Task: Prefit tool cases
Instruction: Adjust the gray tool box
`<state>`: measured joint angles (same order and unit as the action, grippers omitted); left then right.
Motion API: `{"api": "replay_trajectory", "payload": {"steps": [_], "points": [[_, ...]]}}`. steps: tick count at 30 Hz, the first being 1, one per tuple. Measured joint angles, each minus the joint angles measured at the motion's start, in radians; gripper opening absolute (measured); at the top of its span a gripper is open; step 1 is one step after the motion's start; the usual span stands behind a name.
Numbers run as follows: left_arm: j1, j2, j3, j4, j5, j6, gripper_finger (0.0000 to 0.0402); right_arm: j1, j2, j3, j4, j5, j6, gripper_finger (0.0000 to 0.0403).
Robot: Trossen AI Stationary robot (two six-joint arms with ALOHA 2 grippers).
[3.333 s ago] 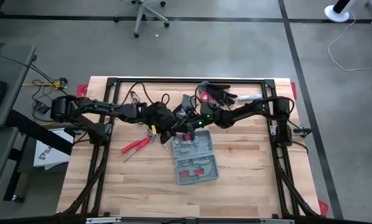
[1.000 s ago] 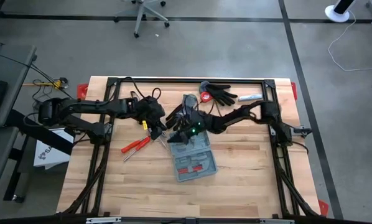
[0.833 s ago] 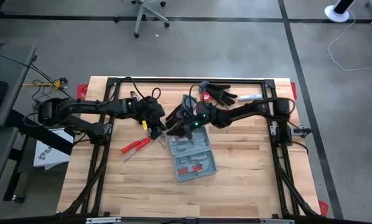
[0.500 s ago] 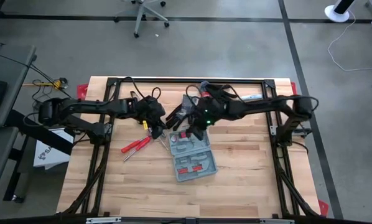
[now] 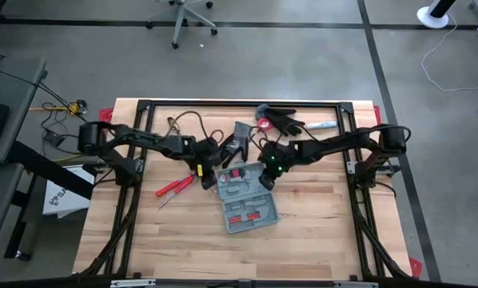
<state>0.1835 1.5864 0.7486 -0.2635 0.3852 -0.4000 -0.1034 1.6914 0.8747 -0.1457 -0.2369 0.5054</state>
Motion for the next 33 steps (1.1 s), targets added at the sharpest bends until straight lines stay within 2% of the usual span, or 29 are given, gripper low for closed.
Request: {"api": "replay_trajectory", "payload": {"steps": [6,9,16,19,22,26,33], "points": [[-0.014,0.099,0.0,0.051,0.0,-0.002,0.0,0.015,-0.001,-0.161,0.234,0.004,0.2,0.0],[-0.001,0.12,0.002,0.114,-0.006,-0.002,0.0,0.022,-0.004,-0.203,0.291,0.006,0.268,0.0],[0.081,0.128,0.057,0.176,-0.065,0.003,0.0,0.041,-0.002,-0.197,0.284,0.026,0.287,0.0],[0.115,0.127,0.07,0.183,-0.062,0.016,0.0,0.039,0.0,-0.185,0.284,0.028,0.28,0.0],[0.139,0.127,0.072,0.17,-0.006,0.017,0.0,0.031,-0.004,-0.177,0.283,0.035,0.276,0.0],[0.137,0.126,0.073,0.111,0.006,0.018,0.0,0.023,-0.018,-0.175,0.266,0.055,0.282,0.0],[0.081,0.126,0.073,0.074,0.012,0.019,0.0,-0.019,-0.021,-0.173,0.132,0.154,0.303,0.0]]}}
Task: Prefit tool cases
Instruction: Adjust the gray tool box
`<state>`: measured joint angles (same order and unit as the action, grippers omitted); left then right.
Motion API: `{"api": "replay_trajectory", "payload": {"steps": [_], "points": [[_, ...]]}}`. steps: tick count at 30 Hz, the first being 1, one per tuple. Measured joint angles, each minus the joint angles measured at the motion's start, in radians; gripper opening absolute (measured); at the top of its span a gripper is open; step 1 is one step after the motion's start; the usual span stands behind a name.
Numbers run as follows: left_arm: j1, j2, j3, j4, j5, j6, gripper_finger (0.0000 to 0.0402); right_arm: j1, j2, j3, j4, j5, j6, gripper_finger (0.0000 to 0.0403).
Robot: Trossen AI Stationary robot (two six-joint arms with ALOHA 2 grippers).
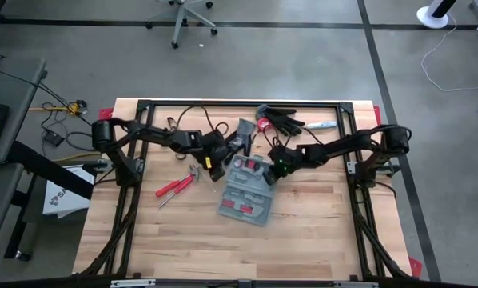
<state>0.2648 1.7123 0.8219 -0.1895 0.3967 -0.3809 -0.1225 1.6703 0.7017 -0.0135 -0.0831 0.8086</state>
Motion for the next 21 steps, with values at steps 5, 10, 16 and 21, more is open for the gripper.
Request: {"api": "replay_trajectory", "payload": {"steps": [5,10,16,21], "points": [[-0.047,0.0,0.0,0.015,-0.009,-0.015,0.0,-0.065,0.0,0.0,0.005,0.004,-0.041,0.0],[-0.081,0.0,0.0,0.041,-0.018,-0.027,0.0,-0.111,0.003,-0.002,0.041,-0.001,-0.05,0.0],[-0.097,0.0,-0.001,0.055,-0.028,-0.035,0.0,-0.097,-0.012,-0.004,0.061,-0.022,-0.05,0.0],[-0.098,0.0,-0.001,0.054,-0.032,-0.027,0.0,-0.065,-0.121,-0.004,0.087,-0.003,-0.048,0.0]]}}
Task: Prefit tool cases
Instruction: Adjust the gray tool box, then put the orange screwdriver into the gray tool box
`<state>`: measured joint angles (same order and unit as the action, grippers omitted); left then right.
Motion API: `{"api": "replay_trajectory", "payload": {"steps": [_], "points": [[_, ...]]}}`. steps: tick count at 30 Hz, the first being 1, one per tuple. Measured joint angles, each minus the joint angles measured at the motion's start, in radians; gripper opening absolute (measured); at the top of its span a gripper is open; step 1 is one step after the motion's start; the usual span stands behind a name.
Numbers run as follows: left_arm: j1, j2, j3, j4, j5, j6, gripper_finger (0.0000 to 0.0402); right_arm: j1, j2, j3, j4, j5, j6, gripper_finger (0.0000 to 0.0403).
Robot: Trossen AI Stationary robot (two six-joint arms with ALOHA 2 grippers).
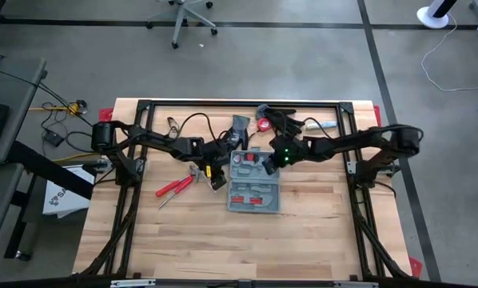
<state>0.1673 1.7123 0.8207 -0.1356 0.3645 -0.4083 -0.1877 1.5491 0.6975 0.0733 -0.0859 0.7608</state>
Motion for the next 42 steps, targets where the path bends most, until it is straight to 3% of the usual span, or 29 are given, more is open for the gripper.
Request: {"api": "replay_trajectory", "payload": {"steps": [9,17,25,28,34,38,42], "points": [[0.001,0.0,0.0,-0.002,0.012,0.012,0.0,0.041,-0.359,0.0,-0.014,0.089,0.02,0.0],[-0.001,-0.014,0.0,0.001,0.026,-0.105,0.0,0.047,-0.698,0.001,-0.089,0.114,-0.004,0.0],[-0.035,-0.168,-0.001,0.091,0.031,-0.163,0.0,0.047,-0.946,0.002,-0.325,0.142,-0.001,0.0],[-0.038,-0.244,-0.001,0.164,-0.055,-0.193,0.0,0.047,-0.988,0.002,-0.47,0.147,0.026,0.0],[-0.012,-0.347,0.007,0.343,-0.326,-0.251,0.0,0.047,-0.974,-0.012,-0.663,0.158,0.1,0.0],[0.044,-0.33,0.095,0.257,-0.335,-0.157,0.0,0.047,-0.918,-0.033,-0.649,0.167,0.125,0.0],[0.117,-0.234,0.221,0.081,-0.321,-0.005,0.0,0.047,-0.831,-0.041,-0.602,0.243,0.113,0.0]]}}
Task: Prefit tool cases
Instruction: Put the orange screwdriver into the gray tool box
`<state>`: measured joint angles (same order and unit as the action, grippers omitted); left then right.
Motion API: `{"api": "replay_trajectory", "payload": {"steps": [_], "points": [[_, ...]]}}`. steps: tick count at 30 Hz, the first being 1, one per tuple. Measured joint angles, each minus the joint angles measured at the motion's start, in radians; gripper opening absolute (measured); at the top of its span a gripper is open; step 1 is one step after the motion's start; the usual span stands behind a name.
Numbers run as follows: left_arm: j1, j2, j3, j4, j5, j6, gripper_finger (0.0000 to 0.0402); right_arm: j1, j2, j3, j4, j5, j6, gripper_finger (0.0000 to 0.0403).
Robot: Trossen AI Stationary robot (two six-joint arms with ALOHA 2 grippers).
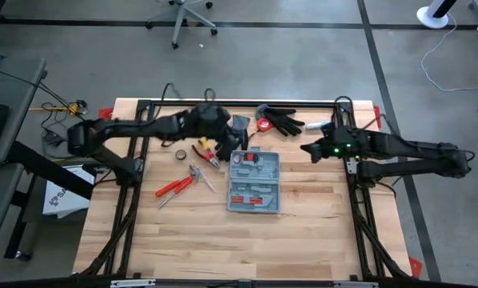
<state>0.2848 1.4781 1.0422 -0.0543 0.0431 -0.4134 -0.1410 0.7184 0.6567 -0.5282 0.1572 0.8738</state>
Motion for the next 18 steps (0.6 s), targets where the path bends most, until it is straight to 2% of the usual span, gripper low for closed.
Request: {"api": "replay_trajectory", "payload": {"steps": [2,6,8,11,18], "points": [[0.046,0.069,0.067,-0.078,0.02,0.06,0.0,-0.003,0.051,0.0,0.044,0.055,0.001,0.0],[0.131,0.223,0.193,-0.137,0.143,0.171,0.0,-0.028,0.155,0.0,0.16,0.133,-0.01,0.0],[0.162,0.297,0.247,-0.147,0.181,0.24,0.0,-0.051,0.201,0.0,0.219,0.133,-0.009,0.0],[0.199,0.392,0.336,-0.179,0.187,0.351,0.0002,-0.08,0.258,0.0,0.282,0.121,0.012,0.0],[0.256,0.55,0.5,-0.327,0.233,0.55,0.0035,-0.122,0.33,0.0,0.301,0.093,0.072,0.0]]}}
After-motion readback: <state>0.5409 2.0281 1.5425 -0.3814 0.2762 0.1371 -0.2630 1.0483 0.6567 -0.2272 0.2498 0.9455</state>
